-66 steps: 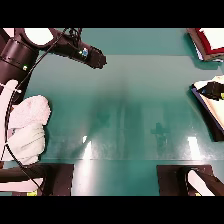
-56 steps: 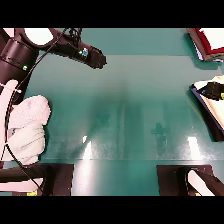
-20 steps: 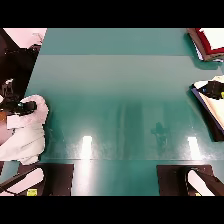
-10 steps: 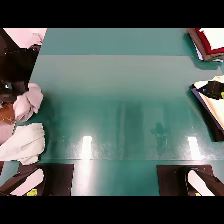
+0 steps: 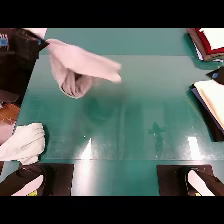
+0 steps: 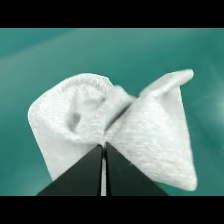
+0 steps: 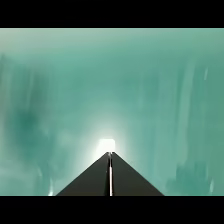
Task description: Fold the shirts.
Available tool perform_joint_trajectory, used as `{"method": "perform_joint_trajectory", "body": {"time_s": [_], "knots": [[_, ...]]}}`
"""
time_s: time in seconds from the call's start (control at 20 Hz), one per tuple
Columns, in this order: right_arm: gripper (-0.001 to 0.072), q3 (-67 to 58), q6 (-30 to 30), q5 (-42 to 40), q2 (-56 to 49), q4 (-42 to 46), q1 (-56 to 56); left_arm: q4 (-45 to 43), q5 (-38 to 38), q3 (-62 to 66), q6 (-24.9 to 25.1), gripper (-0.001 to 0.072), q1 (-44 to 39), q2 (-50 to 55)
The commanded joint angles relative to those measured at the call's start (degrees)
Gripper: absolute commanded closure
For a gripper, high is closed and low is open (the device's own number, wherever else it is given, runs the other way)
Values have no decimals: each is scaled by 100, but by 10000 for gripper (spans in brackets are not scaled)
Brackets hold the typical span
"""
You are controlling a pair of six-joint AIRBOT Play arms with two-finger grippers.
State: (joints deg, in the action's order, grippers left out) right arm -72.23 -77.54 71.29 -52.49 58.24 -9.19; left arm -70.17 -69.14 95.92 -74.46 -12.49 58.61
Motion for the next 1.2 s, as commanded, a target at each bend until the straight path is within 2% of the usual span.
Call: {"method": "perform_joint_trajectory", "body": {"time_s": [0.0, 0.2, 0.35, 0.4, 0.45, 0.5, 0.55, 0.6, 0.75, 0.85, 1.0, 1.15], "knots": [[697, -763, -2, -90, 2, -22, 2, 380, 61, 457, 227, 687, -905, 103], [697, -1346, -4, 13, 4, -24, 2, 472, -201, 450, 271, 687, -1394, 988], [697, -1438, -4, 168, 7, -22, 2, 911, -295, 450, 323, 685, -1429, 1956], [697, -1438, -4, 254, 2, -22, 2, 874, -352, 450, 326, 571, -1425, 2253], [697, -1438, -2, 341, 4, -20, 2, 822, -442, 450, 240, 238, -1366, 2463], [697, -1438, -2, 420, 2, -11, 2, 750, -575, 450, 74, 29, -1239, 2592], [697, -1438, -2, 452, 2, -4, 2, 708, -708, 450, 22, 100, -1034, 2610], [697, -1438, -2, 457, 2, -2, 2, 710, -835, 450, 22, 122, -776, 2553], [697, -1438, -2, 463, 4, 24, 2, 726, -1008, 85, 31, 120, 173, 2109], [697, -1438, 0, 459, 2, 26, 2, 774, -949, -916, 149, 120, 669, 1722], [697, -1355, 0, 369, 4, 24, 2, 1108, -623, -2782, 492, 120, 946, 1528], [697, -1051, -2, 363, 4, 20, 2, 2094, 164, -4352, 1097, 120, 909, 1532]]}}
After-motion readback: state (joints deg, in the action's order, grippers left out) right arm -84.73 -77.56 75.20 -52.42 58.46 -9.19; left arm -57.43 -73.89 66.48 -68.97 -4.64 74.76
